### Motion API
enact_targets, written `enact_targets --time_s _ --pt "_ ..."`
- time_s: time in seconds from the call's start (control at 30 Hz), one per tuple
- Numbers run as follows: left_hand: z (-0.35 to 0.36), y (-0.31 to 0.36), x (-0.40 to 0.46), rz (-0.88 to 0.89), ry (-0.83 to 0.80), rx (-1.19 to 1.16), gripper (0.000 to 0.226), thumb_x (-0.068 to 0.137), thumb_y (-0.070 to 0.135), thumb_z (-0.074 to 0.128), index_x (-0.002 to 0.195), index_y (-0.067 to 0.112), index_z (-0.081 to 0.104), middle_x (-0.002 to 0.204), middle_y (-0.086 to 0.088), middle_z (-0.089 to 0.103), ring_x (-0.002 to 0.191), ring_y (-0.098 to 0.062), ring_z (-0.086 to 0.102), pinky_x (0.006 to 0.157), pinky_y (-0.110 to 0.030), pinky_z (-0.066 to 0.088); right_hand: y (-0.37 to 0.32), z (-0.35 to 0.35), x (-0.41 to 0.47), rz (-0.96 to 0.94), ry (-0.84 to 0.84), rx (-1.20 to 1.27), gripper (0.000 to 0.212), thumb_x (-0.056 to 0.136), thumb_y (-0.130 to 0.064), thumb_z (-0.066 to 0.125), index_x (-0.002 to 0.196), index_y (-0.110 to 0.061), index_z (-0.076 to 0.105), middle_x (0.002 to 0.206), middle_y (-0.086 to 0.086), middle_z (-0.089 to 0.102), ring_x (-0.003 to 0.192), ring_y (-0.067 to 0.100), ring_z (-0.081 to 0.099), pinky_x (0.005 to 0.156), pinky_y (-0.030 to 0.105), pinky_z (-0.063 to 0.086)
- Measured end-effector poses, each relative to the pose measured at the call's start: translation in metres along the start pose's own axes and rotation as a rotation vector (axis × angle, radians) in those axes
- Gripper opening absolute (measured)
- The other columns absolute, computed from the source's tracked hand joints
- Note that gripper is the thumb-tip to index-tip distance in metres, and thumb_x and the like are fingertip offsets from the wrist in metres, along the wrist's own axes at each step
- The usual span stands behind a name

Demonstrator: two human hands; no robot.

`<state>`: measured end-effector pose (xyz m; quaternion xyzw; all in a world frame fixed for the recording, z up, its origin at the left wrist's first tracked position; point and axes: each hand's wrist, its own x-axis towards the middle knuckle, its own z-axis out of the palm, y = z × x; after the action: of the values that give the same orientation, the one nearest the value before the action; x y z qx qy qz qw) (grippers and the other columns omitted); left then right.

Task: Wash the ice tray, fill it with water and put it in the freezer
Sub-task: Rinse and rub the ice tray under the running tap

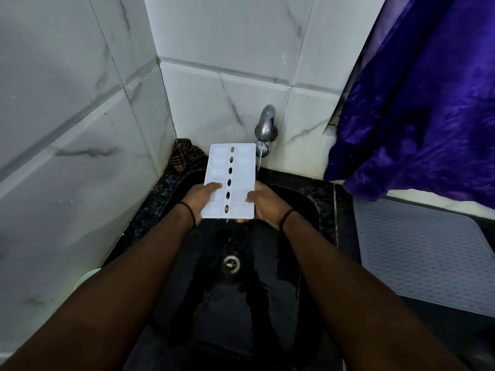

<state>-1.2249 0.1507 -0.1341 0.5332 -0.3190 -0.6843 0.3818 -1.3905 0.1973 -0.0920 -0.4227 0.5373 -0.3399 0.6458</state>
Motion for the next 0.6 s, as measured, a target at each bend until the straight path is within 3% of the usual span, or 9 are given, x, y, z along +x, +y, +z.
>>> enact_targets --time_s 0.1,0.2,0.33,0.43,0.6 --pt "0.003 0.001 -0.001 0.068 0.006 0.023 0.029 0.090 0.014 0.059 0.116 0.001 0.063 0.108 -0.019 0.067 0.083 -0.032 0.067 0.075 -0.043 0.057 0.003 -0.004 -0.002 0.060 -0.024 0.169 0.056 0.090 0.012 0.034 0.137 -0.018 0.044 0.129 0.012 0.059 0.102 0.035 0.063 0.058 0.039 0.059" --pt "0.005 0.001 -0.002 0.114 -0.001 0.024 0.026 0.091 0.013 0.058 0.115 0.005 0.063 0.106 -0.016 0.068 0.083 -0.029 0.067 0.075 -0.041 0.056 0.005 -0.002 -0.003 0.070 -0.005 0.218 0.055 0.095 0.009 0.041 0.142 -0.019 0.040 0.136 0.014 0.057 0.109 0.038 0.060 0.066 0.044 0.055" --pt "0.002 -0.004 -0.003 0.089 -0.022 0.013 0.028 0.090 0.017 0.060 0.115 0.007 0.064 0.100 -0.012 0.072 0.082 -0.027 0.070 0.070 -0.039 0.058 0.009 0.005 0.000 -0.006 0.150 0.101 0.044 0.093 -0.001 0.061 0.136 -0.006 0.049 0.128 0.019 0.062 0.107 0.041 0.064 0.065 0.047 0.056" --pt "0.001 -0.007 -0.003 0.058 -0.035 0.014 0.027 0.091 0.017 0.058 0.116 0.007 0.064 0.108 -0.017 0.069 0.086 -0.030 0.068 0.076 -0.042 0.057 0.016 0.012 0.005 -0.065 0.315 -0.074 0.035 0.093 -0.009 0.064 0.127 -0.006 0.057 0.120 0.017 0.066 0.102 0.039 0.067 0.070 0.054 0.059" --pt "-0.003 -0.005 -0.003 0.034 -0.012 0.035 0.031 0.090 0.015 0.059 0.119 0.003 0.062 0.114 -0.021 0.066 0.088 -0.033 0.066 0.076 -0.043 0.056 0.015 0.009 0.005 -0.047 0.132 -0.016 0.038 0.094 0.006 0.039 0.125 -0.010 0.054 0.113 0.012 0.064 0.087 0.033 0.067 0.047 0.036 0.057"
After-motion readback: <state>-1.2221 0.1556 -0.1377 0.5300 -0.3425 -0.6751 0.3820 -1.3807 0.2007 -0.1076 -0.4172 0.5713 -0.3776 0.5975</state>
